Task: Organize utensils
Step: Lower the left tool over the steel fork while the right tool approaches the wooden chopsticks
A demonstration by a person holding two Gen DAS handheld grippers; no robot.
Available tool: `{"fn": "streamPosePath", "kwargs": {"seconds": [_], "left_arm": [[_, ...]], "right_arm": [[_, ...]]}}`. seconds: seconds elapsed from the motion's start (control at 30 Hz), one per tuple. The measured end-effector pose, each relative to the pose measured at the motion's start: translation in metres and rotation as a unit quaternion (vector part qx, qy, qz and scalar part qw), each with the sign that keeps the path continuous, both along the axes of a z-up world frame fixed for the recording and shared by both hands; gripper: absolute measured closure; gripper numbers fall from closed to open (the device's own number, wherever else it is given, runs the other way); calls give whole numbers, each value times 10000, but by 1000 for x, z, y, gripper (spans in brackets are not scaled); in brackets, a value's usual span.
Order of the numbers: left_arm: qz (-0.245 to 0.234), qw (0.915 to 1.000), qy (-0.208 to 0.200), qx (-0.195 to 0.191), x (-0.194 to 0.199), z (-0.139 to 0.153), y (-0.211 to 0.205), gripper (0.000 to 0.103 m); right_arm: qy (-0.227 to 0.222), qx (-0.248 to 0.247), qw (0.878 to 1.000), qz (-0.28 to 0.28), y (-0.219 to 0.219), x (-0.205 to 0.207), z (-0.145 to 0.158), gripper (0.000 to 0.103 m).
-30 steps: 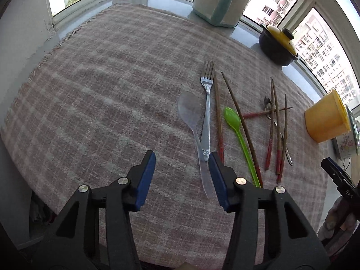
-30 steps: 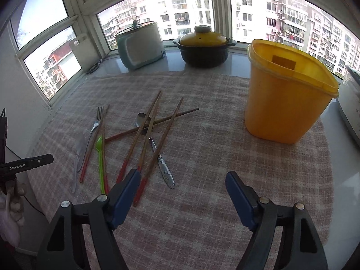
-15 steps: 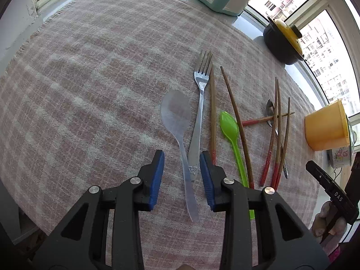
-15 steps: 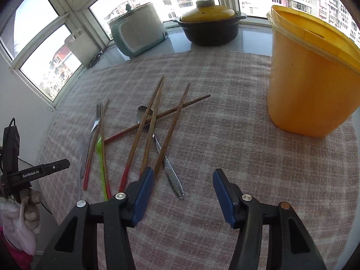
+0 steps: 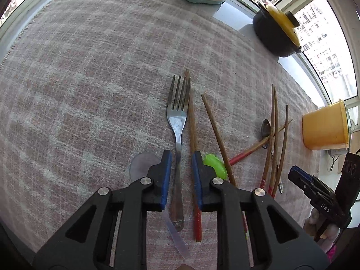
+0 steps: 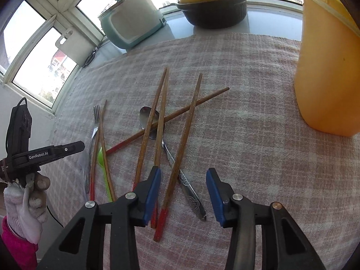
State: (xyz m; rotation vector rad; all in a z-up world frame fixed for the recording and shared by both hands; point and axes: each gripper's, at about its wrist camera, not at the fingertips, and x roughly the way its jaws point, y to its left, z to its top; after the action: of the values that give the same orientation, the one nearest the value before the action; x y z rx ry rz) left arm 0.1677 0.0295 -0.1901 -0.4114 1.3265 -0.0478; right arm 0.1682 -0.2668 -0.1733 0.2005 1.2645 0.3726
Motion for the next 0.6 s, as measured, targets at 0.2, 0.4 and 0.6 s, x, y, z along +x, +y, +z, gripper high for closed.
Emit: {"fn": "streamPosePath", "kwargs": {"seconds": [0.2,0.4,0.6], "left_arm": [[-207,9991,103,356,15,-6,-5,86],[-281,9982,130,523,16,-11,-7,86],[-333,9974,32,644,19,-12,-12,86]], "right_arm": [[106,7,9999,-123,0,5,-4,58],[133,-82,9998,-144,4,8,-6,58],[304,-3,9992,-243,8,14,-14,59]]}}
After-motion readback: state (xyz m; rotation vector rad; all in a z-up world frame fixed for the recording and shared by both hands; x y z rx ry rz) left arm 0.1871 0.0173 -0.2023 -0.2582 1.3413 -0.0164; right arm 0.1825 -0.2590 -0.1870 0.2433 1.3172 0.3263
